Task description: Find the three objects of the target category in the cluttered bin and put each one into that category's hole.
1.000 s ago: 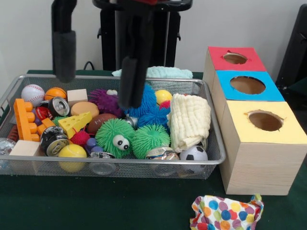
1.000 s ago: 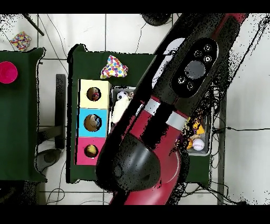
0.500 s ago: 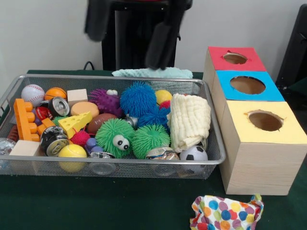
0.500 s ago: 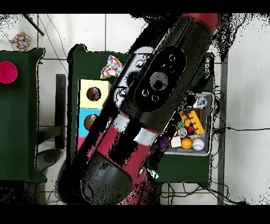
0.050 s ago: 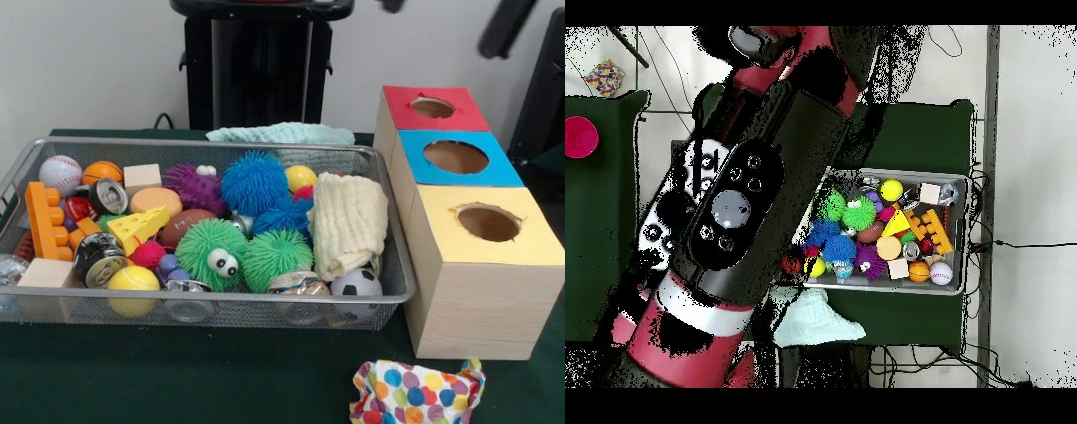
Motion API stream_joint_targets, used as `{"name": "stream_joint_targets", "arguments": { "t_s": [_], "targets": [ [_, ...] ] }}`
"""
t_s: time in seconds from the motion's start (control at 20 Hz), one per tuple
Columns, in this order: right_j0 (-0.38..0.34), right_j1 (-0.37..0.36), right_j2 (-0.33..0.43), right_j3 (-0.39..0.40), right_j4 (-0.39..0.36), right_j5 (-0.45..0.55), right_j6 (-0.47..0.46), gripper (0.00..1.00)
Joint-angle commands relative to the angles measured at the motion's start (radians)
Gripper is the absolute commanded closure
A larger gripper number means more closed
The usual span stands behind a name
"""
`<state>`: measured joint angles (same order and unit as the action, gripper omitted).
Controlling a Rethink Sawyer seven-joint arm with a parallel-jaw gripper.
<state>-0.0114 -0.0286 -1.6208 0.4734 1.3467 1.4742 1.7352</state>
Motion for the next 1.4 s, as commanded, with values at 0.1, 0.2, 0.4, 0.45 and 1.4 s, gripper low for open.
{"name": "stream_joint_targets", "arguments": {
  "t_s": [0.1, 0.2, 0.4, 0.45, 1.4],
  "targets": [
    [0.038, -0.066, 0.283, 0.191, -0.181, 0.037, -0.061, 0.0],
    [0.065, -0.087, 0.331, 0.236, -0.21, 0.021, -0.072, 0.0],
    [0.112, -0.116, 0.426, 0.315, -0.265, -0.05, -0.066, 0.0],
    [0.12, -0.119, 0.445, 0.33, -0.276, -0.068, -0.061, 0.0],
    [0.216, -0.337, 0.621, 0.556, -0.55, -0.147, 0.056, 0.0]
  ]
}}
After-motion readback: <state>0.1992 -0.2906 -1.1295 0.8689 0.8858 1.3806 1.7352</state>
